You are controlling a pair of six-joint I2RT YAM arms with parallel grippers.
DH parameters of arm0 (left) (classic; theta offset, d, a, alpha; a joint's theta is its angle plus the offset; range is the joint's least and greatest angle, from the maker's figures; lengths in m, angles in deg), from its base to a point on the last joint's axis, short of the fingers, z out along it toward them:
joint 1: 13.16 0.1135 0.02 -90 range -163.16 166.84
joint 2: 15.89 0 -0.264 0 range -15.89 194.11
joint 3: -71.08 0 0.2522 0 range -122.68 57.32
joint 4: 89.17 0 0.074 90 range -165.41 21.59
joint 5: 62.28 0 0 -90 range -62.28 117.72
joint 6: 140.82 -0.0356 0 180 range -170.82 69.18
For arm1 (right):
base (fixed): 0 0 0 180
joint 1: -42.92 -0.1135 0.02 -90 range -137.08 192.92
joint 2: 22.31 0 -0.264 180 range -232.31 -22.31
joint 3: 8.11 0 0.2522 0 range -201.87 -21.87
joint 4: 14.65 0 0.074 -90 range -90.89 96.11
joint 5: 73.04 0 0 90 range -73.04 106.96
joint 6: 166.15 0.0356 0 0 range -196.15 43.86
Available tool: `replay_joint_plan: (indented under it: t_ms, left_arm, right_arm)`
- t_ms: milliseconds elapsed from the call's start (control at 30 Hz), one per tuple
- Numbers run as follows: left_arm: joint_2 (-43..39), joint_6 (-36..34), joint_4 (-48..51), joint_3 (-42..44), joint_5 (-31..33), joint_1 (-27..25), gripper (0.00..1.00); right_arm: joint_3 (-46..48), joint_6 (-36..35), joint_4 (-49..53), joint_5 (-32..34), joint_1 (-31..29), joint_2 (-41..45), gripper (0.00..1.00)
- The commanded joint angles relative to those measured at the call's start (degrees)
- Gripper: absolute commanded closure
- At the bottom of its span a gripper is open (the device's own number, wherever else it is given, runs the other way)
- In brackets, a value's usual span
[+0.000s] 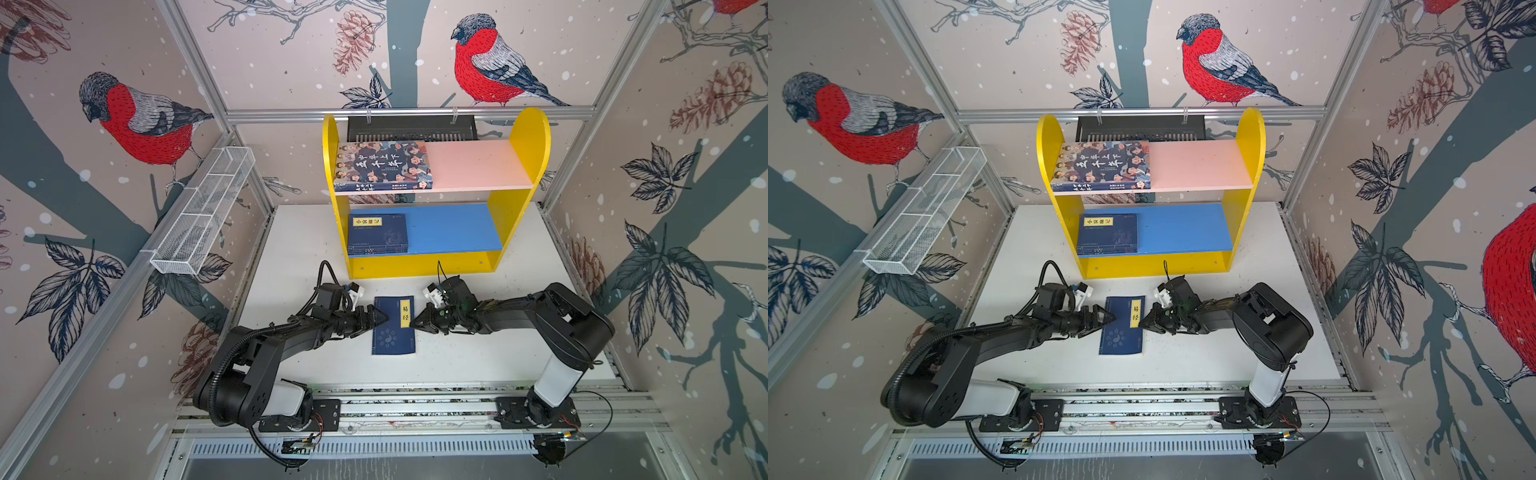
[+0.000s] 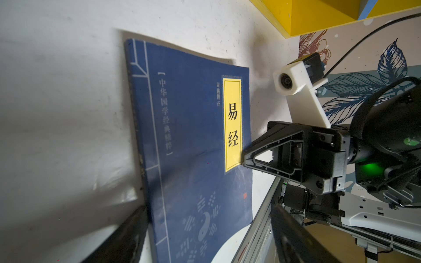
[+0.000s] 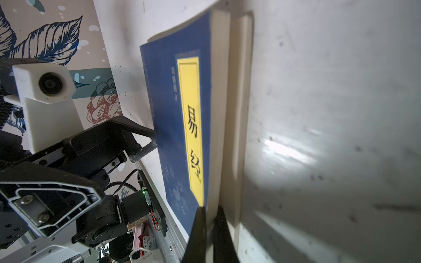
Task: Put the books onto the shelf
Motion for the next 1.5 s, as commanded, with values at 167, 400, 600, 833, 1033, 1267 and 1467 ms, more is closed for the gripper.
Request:
replay_joint_plan:
  t_ms: [167, 400, 600, 833, 1033, 1267, 1467]
  left_arm:
    - [-0.38, 2.78, -2.38, 0.14, -4.65, -0.17, 0.15]
    - [-0.13, 4.38, -3.86, 0.57, -5.94, 1.38, 0.16]
    - [0.28, 9.05, -9.85, 0.99, -11.67, 1.63, 0.19]
    - [-1.3, 4.18, -3.07, -0.92, -10.8, 2.99, 0.19]
    - [-2.14, 1.56, 0.95, -1.01, -6.26, 5.67, 0.2]
    - [-1.45, 3.96, -1.92, 0.67, -7.81, 7.34, 0.2]
    - [-0.12, 11.39, -11.74, 2.37, -14.02, 6.02, 0.18]
  right_arm:
    - [0.12, 0.4, -3.71, -2.16, -0.33, 2.97, 1.0]
    - [1.24, 1.89, -5.77, -3.85, 0.19, 5.99, 1.0]
    - [2.21, 3.78, -9.07, -5.98, 0.72, 8.01, 1.0]
    - [2.32, 3.35, -6.95, -6.83, 1.77, 9.92, 1.0]
    - [2.72, 3.02, -6.86, -7.18, 2.2, 10.17, 1.0]
    - [2.8, 3.67, -7.78, -7.85, 2.49, 11.7, 1.0]
    - [2.5, 3.99, -8.89, -8.85, 2.42, 12.33, 1.0]
